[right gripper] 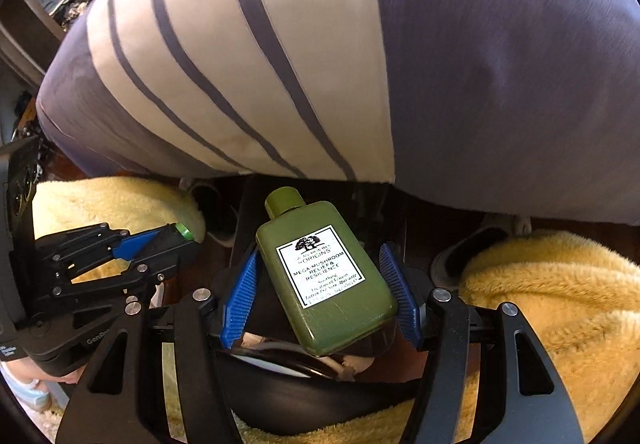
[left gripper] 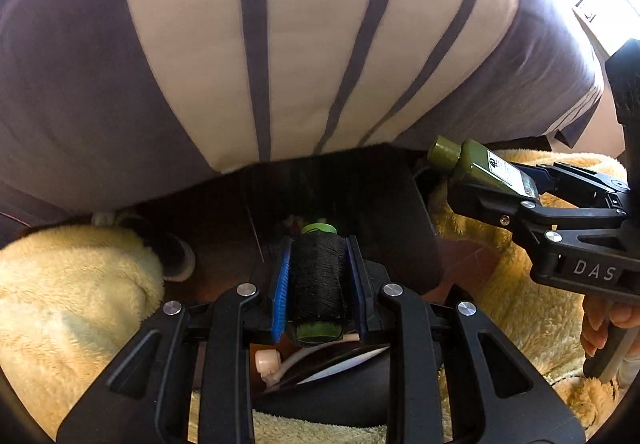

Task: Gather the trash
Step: 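Lower the spool and green bottle toward the bin with both tools, then open both grippers over the bin, dropping spool and green bottle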

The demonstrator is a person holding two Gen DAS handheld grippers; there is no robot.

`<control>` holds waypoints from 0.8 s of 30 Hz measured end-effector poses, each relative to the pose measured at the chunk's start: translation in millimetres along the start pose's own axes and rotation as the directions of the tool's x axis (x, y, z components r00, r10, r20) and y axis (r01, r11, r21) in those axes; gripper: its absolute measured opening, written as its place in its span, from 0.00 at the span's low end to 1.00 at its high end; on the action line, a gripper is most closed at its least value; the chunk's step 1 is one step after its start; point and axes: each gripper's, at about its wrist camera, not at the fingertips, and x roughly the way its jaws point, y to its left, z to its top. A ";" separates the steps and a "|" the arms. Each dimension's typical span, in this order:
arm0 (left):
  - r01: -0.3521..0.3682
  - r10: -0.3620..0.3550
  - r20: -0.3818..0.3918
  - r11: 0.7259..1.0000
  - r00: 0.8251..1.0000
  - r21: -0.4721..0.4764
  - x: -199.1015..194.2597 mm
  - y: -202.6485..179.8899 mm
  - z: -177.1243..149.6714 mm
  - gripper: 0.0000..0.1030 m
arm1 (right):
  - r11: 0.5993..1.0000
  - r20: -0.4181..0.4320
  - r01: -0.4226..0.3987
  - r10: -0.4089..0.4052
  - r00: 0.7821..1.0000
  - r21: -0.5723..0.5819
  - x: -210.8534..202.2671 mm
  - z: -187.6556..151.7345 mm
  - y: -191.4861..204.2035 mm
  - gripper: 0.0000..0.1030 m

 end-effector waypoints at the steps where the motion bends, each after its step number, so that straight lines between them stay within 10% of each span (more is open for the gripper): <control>1: 0.004 -0.004 -0.010 1.000 1.000 -0.001 3.4 0.3 -1.0 0.23 | 1.000 -0.011 -0.001 0.001 1.000 0.005 3.8 -0.2 -1.3 0.59; 15: 0.033 -0.034 -0.109 0.999 0.993 -0.012 32.5 0.4 -5.2 0.25 | 0.999 -0.078 -0.021 0.024 0.997 0.041 30.5 6.0 -2.8 0.60; 24: 0.023 -0.025 -0.085 1.000 0.996 -0.021 23.7 0.3 -3.9 0.55 | 0.998 -0.046 -0.007 0.009 0.999 0.058 19.4 7.3 -9.6 0.64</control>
